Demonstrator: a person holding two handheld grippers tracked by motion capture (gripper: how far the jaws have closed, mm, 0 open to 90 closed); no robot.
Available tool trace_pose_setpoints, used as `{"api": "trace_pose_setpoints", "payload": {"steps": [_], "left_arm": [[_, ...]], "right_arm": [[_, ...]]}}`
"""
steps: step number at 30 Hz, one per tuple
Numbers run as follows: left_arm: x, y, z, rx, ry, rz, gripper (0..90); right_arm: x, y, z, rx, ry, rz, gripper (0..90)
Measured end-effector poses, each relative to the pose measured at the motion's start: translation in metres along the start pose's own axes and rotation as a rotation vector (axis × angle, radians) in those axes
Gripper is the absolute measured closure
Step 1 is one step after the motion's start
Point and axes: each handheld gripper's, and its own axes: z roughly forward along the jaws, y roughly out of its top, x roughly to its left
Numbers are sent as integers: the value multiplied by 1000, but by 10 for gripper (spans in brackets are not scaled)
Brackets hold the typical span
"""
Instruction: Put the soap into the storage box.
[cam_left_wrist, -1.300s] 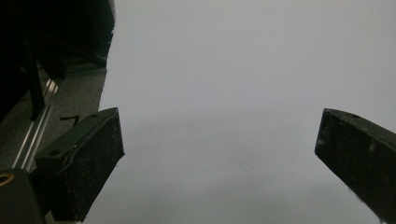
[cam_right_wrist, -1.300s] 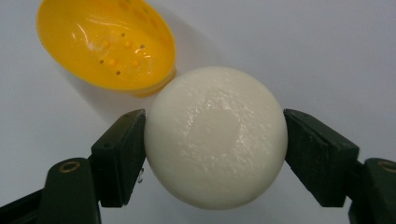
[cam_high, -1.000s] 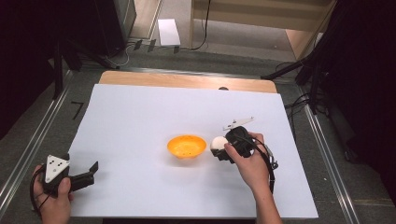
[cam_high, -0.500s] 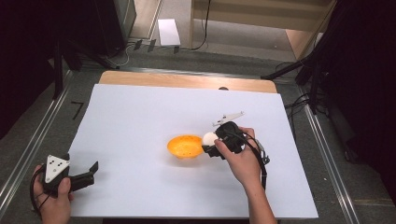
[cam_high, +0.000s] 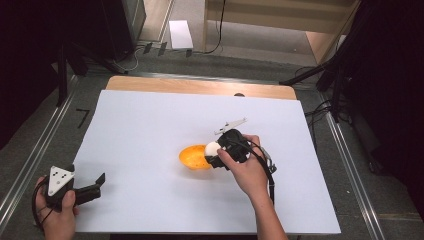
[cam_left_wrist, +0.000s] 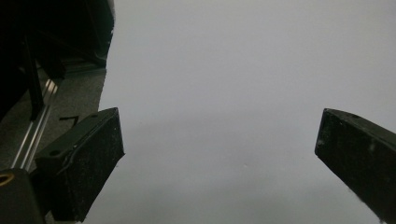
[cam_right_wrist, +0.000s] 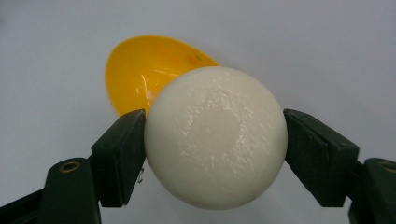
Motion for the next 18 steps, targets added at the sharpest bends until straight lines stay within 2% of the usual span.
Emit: {"api": "trace_pose_setpoints", "payload": {"steps": [18], "left_arm": [[0,0,0,3,-1,0,13]], "right_arm": [[14,12,17,14,23,-25,257]]}}
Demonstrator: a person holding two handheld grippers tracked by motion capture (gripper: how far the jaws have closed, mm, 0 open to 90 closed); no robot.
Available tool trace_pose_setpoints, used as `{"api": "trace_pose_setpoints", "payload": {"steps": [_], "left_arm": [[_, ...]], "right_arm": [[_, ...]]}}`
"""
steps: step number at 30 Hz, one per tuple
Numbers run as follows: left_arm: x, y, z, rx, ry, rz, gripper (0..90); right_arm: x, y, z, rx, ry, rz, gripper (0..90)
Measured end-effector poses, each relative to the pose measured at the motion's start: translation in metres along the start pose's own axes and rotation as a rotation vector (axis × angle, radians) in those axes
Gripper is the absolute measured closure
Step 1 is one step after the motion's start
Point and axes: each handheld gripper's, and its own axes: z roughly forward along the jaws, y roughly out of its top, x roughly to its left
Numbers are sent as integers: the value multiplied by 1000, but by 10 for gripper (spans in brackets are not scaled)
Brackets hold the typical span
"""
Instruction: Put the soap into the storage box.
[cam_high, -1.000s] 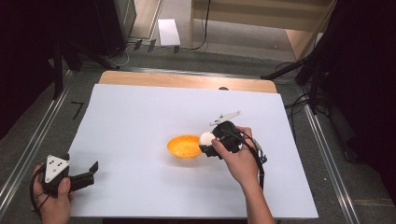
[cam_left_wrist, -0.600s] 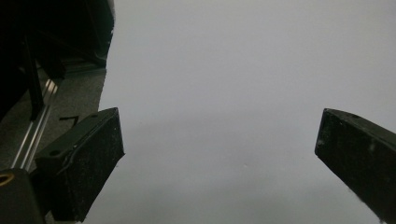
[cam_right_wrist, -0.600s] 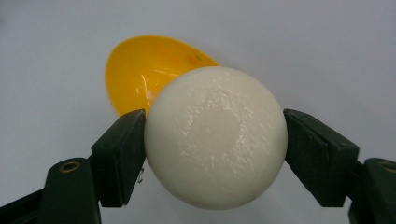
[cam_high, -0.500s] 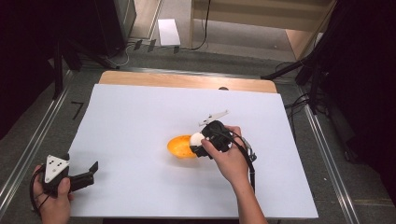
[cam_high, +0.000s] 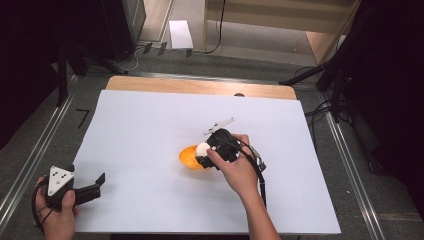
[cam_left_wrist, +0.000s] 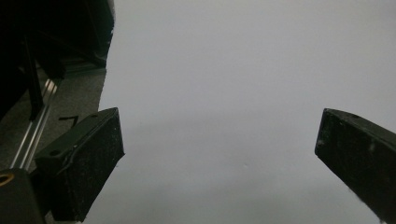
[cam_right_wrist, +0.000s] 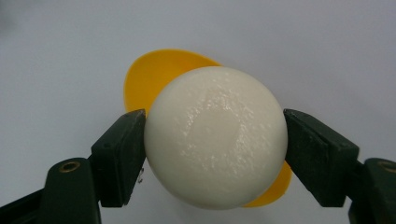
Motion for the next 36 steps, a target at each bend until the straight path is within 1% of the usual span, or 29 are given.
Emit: {"api": "trace_pose_setpoints", "payload": {"steps": [5,15,20,22,24,26,31,36], "left_arm": [[0,0,0,1,-1,-1,13],[0,0,0,3,-2,0,13],[0,0,0,3,-2,0,13],[0,0,0,2,-2,0,13],[0,0,0,1,-2,0,13],[0,0,0,1,-2,0,13],[0,0,0,2,-2,2,13],[0,0,0,2,-3,3,13]], "right_arm": [[0,1,5,7,-2,-6,257],[6,3,13,14,1,-10,256],[7,5,18,12,-15,10,256],[7,5,19,10,-23,10,256],[6,5,21,16,-39,17,256],[6,4,22,20,-44,23,256],[5,1,27,39,-45,33,256],[5,0,30,36,-38,47,256]]}}
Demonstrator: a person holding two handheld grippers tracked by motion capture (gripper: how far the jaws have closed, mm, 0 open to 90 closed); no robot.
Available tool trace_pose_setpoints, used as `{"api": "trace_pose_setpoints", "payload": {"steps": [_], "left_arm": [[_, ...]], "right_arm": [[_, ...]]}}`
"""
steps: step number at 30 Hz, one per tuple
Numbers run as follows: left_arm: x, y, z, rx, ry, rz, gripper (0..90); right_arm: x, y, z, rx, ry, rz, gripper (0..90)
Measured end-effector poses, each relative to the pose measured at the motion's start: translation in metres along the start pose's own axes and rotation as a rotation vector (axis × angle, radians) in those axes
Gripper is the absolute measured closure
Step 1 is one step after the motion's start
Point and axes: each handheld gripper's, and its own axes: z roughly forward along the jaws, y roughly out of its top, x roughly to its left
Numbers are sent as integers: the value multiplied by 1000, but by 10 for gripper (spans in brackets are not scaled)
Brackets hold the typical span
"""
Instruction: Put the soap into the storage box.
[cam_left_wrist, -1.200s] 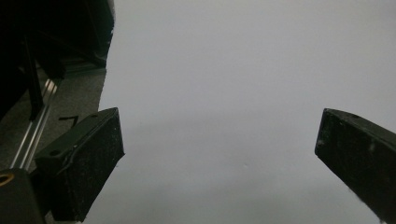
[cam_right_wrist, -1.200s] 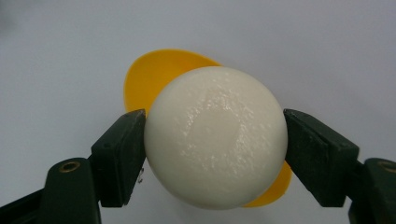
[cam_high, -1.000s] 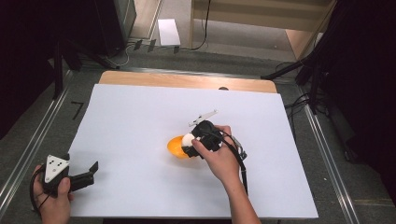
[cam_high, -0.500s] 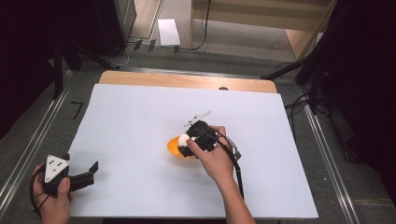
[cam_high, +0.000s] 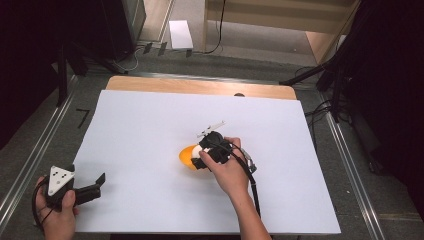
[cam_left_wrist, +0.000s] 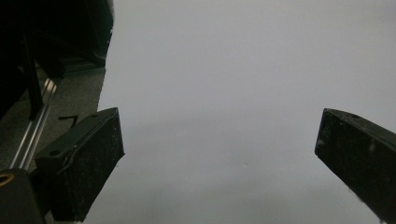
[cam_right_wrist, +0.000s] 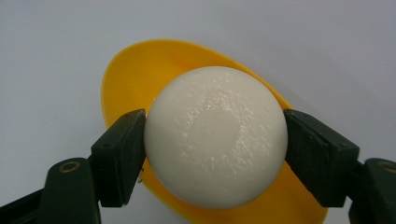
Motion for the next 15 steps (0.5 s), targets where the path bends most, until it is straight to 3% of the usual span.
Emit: {"api": "trace_pose_setpoints", "payload": {"steps": [10,15], "left_arm": [[0,0,0,1,0,0,13],[0,0,0,-2,2,0,13]], "right_arm": [[1,0,1,18,13,30,243],[0,0,-3,12,18,40,136]]}}
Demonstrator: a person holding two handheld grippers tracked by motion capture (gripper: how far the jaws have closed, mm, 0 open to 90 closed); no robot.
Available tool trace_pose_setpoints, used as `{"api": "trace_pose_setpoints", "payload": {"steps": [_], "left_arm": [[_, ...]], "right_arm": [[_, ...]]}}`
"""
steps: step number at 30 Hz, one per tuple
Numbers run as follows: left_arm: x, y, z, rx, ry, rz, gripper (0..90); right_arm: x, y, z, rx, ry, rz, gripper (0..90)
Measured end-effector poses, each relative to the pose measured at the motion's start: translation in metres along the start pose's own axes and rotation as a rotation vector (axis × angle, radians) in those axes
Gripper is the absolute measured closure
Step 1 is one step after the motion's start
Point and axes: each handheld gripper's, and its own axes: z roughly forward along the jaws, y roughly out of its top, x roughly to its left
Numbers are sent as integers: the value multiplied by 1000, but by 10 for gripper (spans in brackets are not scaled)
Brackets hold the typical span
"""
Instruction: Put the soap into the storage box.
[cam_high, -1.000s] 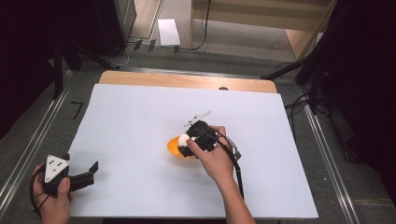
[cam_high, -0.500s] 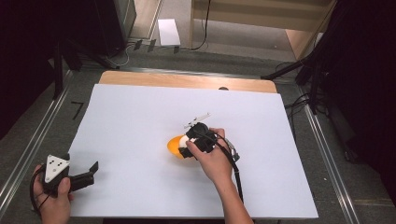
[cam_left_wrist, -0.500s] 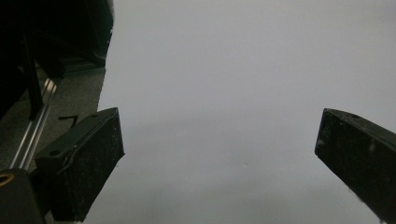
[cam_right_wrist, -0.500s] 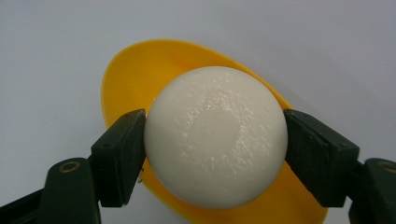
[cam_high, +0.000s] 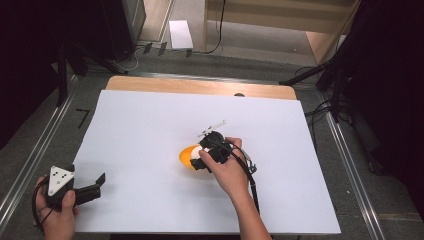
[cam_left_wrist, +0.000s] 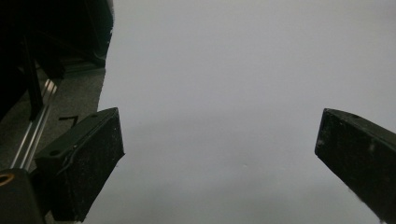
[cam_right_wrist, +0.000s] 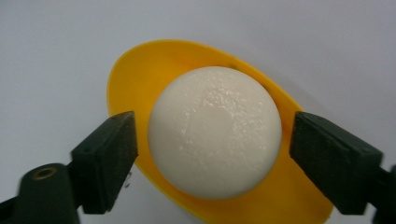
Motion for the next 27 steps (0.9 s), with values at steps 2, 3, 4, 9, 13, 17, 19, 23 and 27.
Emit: {"api": "trace_pose_setpoints", "payload": {"steps": [2,3,4,9,13,17,19,23,27], "left_arm": [[0,0,0,3,0,3,13],[0,0,0,4,1,4,13],[0,0,0,4,3,5,13],[0,0,0,5,2,4,13],[0,0,0,8,5,7,13],[0,0,0,6,5,6,13],[0,0,0,7,4,7,13],[0,0,0,4,3,5,13],[0,0,0,8,6,7,13]], "right_arm": [[-1,-1,-4,-15,-2,0,132],[-2,-1,-6,-22,2,-3,129],[-3,-2,-8,-31,3,2,126],[-9,-7,-22,-70,21,22,54],[-17,-14,-32,-100,29,44,29],[-25,-22,-40,-119,7,57,28],[-27,-24,-42,-123,5,61,27],[-38,-34,-49,-136,-13,87,26],[-47,-43,-56,-158,-21,100,26]]}}
